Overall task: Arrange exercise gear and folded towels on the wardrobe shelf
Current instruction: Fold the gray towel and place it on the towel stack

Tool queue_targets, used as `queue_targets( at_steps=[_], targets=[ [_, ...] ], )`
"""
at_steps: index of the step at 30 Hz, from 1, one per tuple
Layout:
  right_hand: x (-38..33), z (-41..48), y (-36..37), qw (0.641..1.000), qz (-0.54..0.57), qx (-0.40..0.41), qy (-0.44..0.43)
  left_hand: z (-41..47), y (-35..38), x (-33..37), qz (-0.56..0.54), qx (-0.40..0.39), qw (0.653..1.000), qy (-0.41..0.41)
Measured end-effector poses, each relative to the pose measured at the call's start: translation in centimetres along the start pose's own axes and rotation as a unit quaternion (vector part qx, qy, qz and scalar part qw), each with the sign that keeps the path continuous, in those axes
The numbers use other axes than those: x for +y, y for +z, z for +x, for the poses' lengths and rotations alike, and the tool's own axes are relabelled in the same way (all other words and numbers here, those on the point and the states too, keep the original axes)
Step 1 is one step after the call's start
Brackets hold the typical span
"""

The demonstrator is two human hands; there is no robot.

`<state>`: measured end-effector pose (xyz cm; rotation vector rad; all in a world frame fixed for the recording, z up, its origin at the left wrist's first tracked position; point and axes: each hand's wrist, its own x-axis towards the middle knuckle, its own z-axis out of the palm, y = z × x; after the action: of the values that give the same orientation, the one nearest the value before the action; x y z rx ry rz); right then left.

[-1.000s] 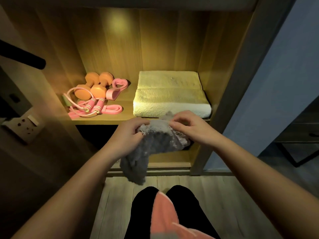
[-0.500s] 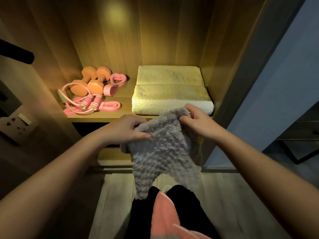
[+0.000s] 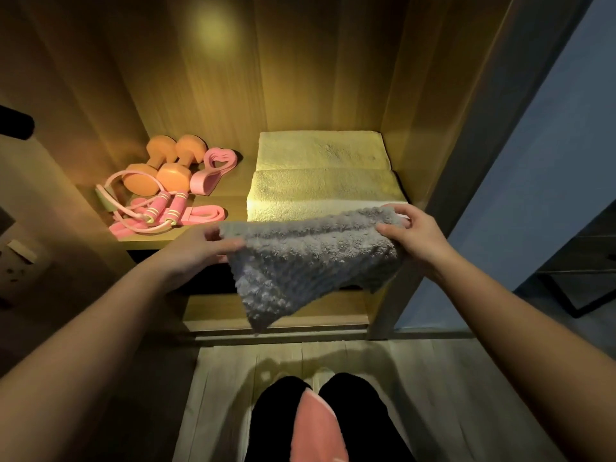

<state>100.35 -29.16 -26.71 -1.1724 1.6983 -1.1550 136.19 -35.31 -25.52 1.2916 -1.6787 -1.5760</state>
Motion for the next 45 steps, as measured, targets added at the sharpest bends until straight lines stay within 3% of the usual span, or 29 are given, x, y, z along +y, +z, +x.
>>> queue_targets(
  at_steps=[2,4,12,21,28,33,37,41,43,45],
  targets=[
    [0.4,0.4,-0.1,0.999,0.028,0.012,0.019,0.8,0.4,-0.5,-0.113,0.059,0.992,0.004],
    [0.7,0.8,0.0,0.998,0.06,0.029,0.018,1.8,1.2,-0.8,-0.143,0.111,0.983,0.007],
    [0.7,5.2,-0.1,0.983,0.089,0.153,-0.039,7.8,3.3,-0.3,-0.05,0.261,0.963,0.038],
    [0.8,12.7,0.6,0.976,0.008,0.214,-0.045,16.1,3.0,1.1,0.109,0.372,0.921,0.021],
    [1.2,17.5,1.4,0.978,-0.058,0.2,-0.034,20.5,2.1,0.6,0.222,0.355,0.907,0.043],
    [1.6,20.1,2.0,0.974,-0.112,0.194,-0.026,21.6,2.3,0.9,0.372,0.34,0.863,-0.035],
    [2.6,20.8,2.6,0.964,-0.205,0.167,-0.017,22.0,2.4,0.5,0.364,0.335,0.866,-0.07],
    [1.6,20.3,2.8,0.915,-0.357,0.185,-0.024,21.8,2.6,1.4,0.457,0.357,0.814,0.041],
    [0.7,19.0,4.0,0.906,-0.373,0.181,-0.088,21.1,4.1,1.9,0.462,0.309,0.821,0.131],
    [0.4,17.2,6.1,0.905,-0.393,0.085,-0.135,20.6,6.6,1.6,0.483,0.245,0.821,0.183]
  ],
)
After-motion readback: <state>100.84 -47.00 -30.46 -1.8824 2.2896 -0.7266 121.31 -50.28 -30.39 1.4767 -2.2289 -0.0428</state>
